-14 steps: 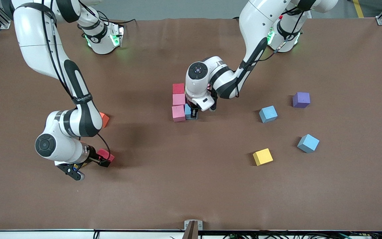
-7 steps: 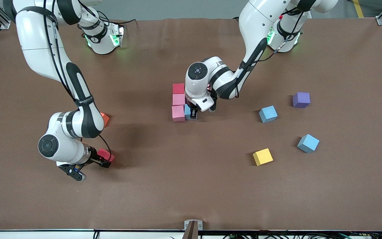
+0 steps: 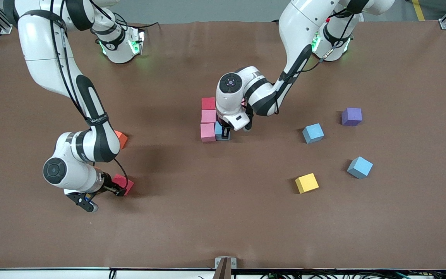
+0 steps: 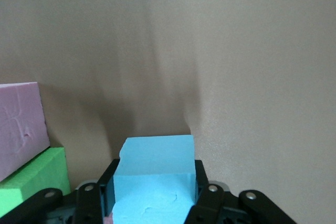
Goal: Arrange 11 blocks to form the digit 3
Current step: 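Carry red with the right gripper while the left gripper reaches yellow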
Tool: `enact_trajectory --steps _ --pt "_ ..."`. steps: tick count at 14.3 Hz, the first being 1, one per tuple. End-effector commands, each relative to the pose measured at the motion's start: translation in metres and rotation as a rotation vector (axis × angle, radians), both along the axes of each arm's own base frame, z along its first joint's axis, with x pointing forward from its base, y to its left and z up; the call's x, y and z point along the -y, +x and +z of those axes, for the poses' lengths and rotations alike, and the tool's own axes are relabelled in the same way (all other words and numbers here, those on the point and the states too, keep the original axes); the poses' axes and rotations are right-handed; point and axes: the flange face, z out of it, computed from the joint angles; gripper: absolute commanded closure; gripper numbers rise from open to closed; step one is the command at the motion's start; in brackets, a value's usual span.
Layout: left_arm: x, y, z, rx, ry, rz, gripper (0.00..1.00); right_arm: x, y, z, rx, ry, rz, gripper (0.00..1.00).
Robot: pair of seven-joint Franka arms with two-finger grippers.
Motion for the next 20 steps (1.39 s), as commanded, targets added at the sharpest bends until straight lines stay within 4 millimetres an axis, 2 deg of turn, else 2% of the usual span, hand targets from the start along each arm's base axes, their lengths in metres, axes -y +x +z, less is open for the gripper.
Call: enact_trajectory --steps 1,4,7,8,9,10,12,14,16,20 --pt "0.007 0.006 -0.009 0.019 -0.007 -0.016 0.89 0.0 -0.001 0.0 0.009 0.003 0.002 0.46" --pt "0.008 0.007 -0.01 0.019 -0.009 -0.015 0.86 -0.01 0.002 0.01 0.025 0.008 0.005 0.46" --pt "0.008 0.008 -0.009 0.019 -0.011 -0.012 0.65 -0.035 0.004 0.023 0.047 0.01 0.059 0.46" --pt "0.006 0.01 -0.008 0.022 -0.011 -0.009 0.55 -0.052 0.003 0.026 0.054 0.008 0.09 0.46" --pt "0.005 0.011 -0.007 0.023 -0.012 -0.008 0.49 -0.078 0.003 0.035 0.068 0.008 0.134 0.46" --pt "0.004 0.012 -0.007 0.023 -0.012 -0.008 0.38 -0.104 0.001 0.044 0.078 0.011 0.174 0.46" --pt "0.004 0.012 -0.004 0.024 -0.009 -0.016 0.0 -0.129 -0.006 0.046 0.057 0.011 0.211 0.46" --pt "0.004 0.011 -0.001 0.025 -0.002 -0.026 0.0 -0.15 -0.011 0.054 0.051 0.013 0.242 0.46" --pt "0.001 0.015 0.02 0.026 0.013 -0.057 0.0 -0.183 -0.019 0.06 0.041 0.015 0.293 0.46" --pt "-0.011 0.02 0.081 0.035 0.048 -0.081 0.0 -0.248 -0.043 0.068 0.04 0.025 0.391 0.46"
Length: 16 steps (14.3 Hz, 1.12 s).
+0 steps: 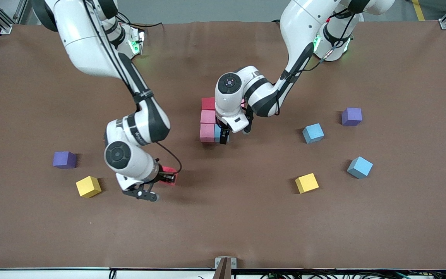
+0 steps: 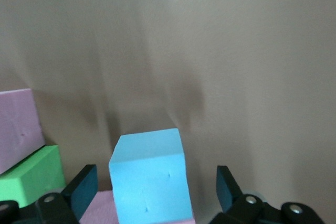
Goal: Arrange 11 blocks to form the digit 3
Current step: 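Carry red with the right gripper while the left gripper reaches yellow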
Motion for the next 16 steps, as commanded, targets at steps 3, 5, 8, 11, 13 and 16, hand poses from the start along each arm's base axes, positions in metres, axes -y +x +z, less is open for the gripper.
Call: enact_trajectory --steps 3,5,8,11,13,16 --pt "-0.049 0.025 0.105 0.029 0.053 -0.033 0.0 -0.051 -0.022 0.01 0.013 -0.005 0.105 0.46" --pt "-0.086 0.045 0.127 0.011 0.09 -0.119 0.0 -0.054 -0.024 0.007 0.01 -0.004 0.146 0.46" --pt "-0.158 0.094 0.125 -0.022 0.121 -0.241 0.0 -0.075 -0.036 -0.003 0.007 -0.005 0.178 0.46" --pt "-0.257 0.151 0.107 -0.057 0.126 -0.422 0.0 -0.087 -0.047 -0.011 -0.009 -0.006 0.197 0.46" --pt "-0.299 0.174 0.085 -0.087 0.124 -0.505 0.0 -0.099 -0.057 -0.013 -0.015 -0.009 0.212 0.46" --pt "-0.331 0.214 0.053 -0.094 0.096 -0.641 0.0 -0.113 -0.076 -0.028 -0.044 -0.025 0.235 0.46"
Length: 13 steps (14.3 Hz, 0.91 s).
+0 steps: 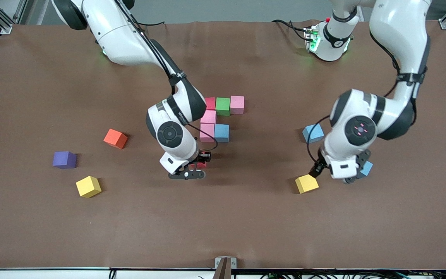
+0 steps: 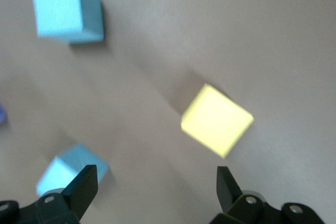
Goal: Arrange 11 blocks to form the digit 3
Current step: 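Carry red with the right gripper while the left gripper reaches yellow, then grasp the yellow cube with the left gripper while the right gripper holds red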
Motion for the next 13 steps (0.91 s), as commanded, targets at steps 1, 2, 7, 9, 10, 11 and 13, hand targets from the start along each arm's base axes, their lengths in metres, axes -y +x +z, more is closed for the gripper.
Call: enact_trajectory --steps 1,2,7,9,10,11,13 --pt "0.007 0.027 -0.031 -0.025 -0.027 -0.143 0.0 -0.007 -0.015 -0.01 -0.021 -0.009 0.005 0.46" --pt "0.008 0.036 -0.039 -0.025 -0.04 -0.196 0.0 -0.011 -0.017 -0.011 -0.028 -0.001 0.002 0.46" --pt "0.008 0.057 -0.069 -0.026 -0.077 -0.421 0.0 -0.022 -0.032 -0.019 -0.051 0.001 0.015 0.46" --pt "0.01 0.06 -0.072 -0.008 -0.104 -0.411 0.0 -0.024 -0.033 -0.02 -0.051 0.001 0.019 0.46" --pt "0.01 0.061 -0.074 -0.002 -0.135 -0.389 0.0 -0.024 -0.034 -0.021 -0.053 0.001 0.017 0.46" --pt "0.01 0.062 -0.077 0.001 -0.153 -0.382 0.0 -0.024 -0.034 -0.021 -0.055 0.001 0.018 0.46" --pt "0.011 0.062 -0.083 0.004 -0.157 -0.401 0.0 -0.022 -0.037 -0.026 -0.065 -0.007 0.017 0.46"
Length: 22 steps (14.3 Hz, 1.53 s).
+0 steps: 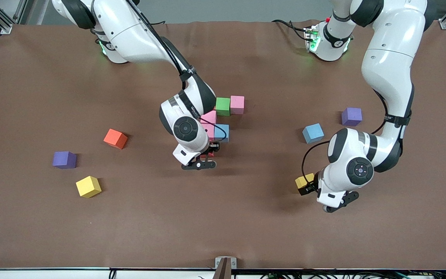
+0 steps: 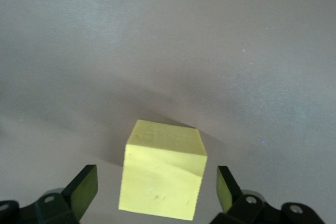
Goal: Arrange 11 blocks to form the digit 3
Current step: 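Grasp the yellow cube with the left gripper while the right gripper holds red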
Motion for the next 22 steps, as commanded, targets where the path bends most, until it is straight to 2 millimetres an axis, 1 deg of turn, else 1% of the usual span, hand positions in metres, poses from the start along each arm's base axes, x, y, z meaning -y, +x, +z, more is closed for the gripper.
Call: enact_trajectory --steps 1,5,6,7,8,9,10,11,12,13,14,16,17,18,19,20,22 --pt "0.003 0.004 -0.008 0.006 -0.023 -0.036 0.0 0.002 -0.007 -0.003 -0.016 0.004 -0.015 0.46" --pt "-0.003 0.002 -0.03 -0.017 -0.019 -0.078 0.0 0.001 -0.007 -0.003 -0.018 0.008 -0.019 0.46" --pt "-0.002 0.002 -0.035 -0.017 -0.021 -0.064 0.04 0.001 -0.007 -0.003 -0.018 0.008 -0.019 0.46" --pt "0.003 0.001 -0.036 -0.008 -0.027 -0.058 0.18 0.002 -0.007 -0.003 -0.02 0.007 -0.019 0.46" --pt "0.006 0.001 -0.032 -0.006 -0.027 -0.038 0.36 0.002 -0.008 -0.004 -0.021 0.006 -0.019 0.46" --pt "0.01 0.0 -0.028 -0.008 -0.033 0.023 0.57 0.003 -0.007 -0.004 -0.021 0.006 -0.021 0.46" --pt "0.012 0.001 -0.019 -0.006 -0.041 0.097 0.7 0.003 -0.007 -0.005 -0.023 0.005 -0.02 0.46" --pt "0.016 -0.003 -0.018 -0.024 -0.037 0.169 0.84 0.005 -0.008 -0.008 -0.029 0.0 -0.022 0.46" --pt "0.027 -0.011 -0.011 -0.039 -0.038 0.238 0.92 0.007 -0.008 -0.009 -0.031 -0.001 -0.024 0.46" --pt "0.038 -0.019 -0.006 -0.049 -0.037 0.287 0.93 0.007 -0.009 -0.01 -0.033 -0.003 -0.024 0.46" --pt "0.051 -0.027 0.01 -0.049 -0.045 0.338 0.93 0.009 -0.009 -0.011 -0.036 -0.005 -0.026 0.46" --pt "0.074 -0.053 0.026 -0.065 -0.037 0.458 0.91 0.009 -0.009 -0.011 -0.037 -0.006 -0.027 0.46" --pt "0.089 -0.067 0.032 -0.07 -0.031 0.568 0.91 0.009 -0.009 -0.011 -0.037 -0.006 -0.027 0.46" --pt "0.096 -0.075 0.034 -0.062 -0.031 0.683 0.91 0.009 -0.009 -0.01 -0.039 -0.006 -0.029 0.46" --pt "0.115 -0.091 0.033 -0.061 -0.037 0.75 0.91 0.01 -0.009 -0.01 -0.041 -0.007 -0.03 0.46" --pt "0.128 -0.105 0.034 -0.053 -0.041 0.805 0.91 0.01 -0.009 -0.01 -0.044 -0.009 -0.029 0.46" --pt "0.135 -0.129 0.032 -0.047 -0.052 0.926 0.91 0.01 -0.009 -0.01 -0.045 -0.01 -0.029 0.46"
